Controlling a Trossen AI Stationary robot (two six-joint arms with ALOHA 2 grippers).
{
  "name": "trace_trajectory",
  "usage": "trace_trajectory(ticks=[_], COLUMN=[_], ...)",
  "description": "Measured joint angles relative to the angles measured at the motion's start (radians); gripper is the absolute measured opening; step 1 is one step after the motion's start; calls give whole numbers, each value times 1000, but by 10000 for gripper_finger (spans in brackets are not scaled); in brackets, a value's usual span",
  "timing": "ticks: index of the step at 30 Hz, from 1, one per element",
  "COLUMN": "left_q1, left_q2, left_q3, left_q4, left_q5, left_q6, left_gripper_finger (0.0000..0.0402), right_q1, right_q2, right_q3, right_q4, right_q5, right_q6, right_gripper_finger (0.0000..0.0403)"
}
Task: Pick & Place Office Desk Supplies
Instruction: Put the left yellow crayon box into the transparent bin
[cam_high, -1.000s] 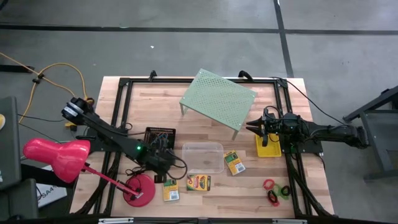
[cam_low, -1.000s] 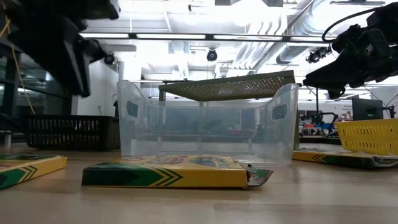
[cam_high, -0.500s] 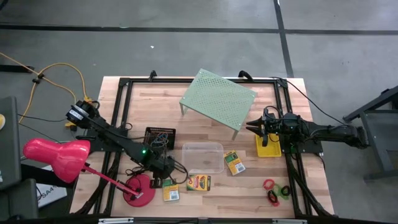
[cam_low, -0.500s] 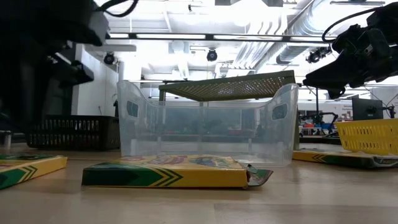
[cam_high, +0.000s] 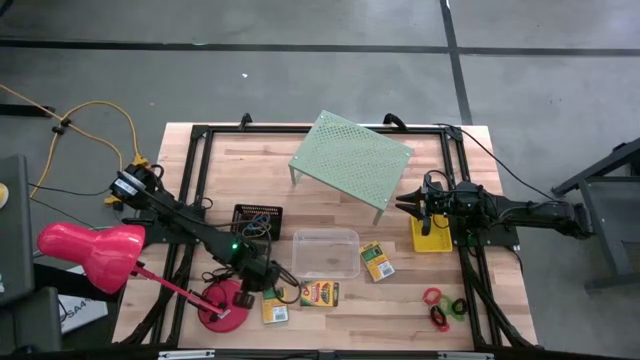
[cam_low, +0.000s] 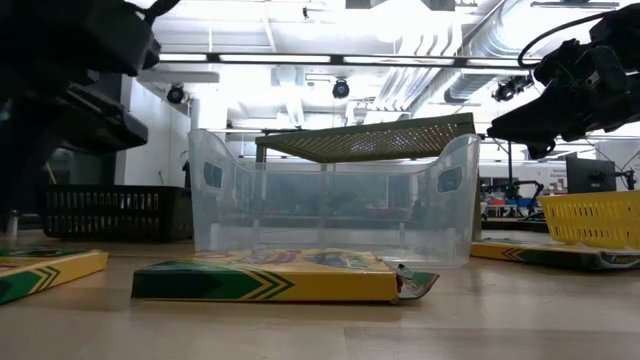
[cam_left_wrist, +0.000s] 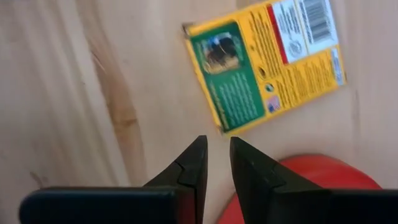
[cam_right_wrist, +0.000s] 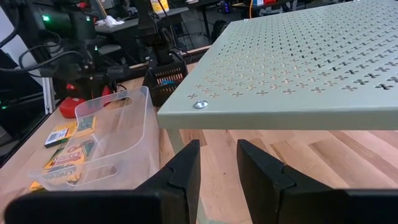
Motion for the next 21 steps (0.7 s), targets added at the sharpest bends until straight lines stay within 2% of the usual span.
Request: trace_trajectory(ticks=[11, 21], left_q1=[-1, -49], left_q2=[0, 0], left_q3=[0, 0], left_q4=[-37, 29], left_q5=[79, 54], left_q6=[-118, -137], left_gripper_finger=[63, 63], right_q1=[0, 0], right_q2=[0, 0], right_q3=[0, 0], right_q4=[-1, -1], right_q5=[0, 0], right_q6=[0, 0], right_gripper_finger=[94, 94])
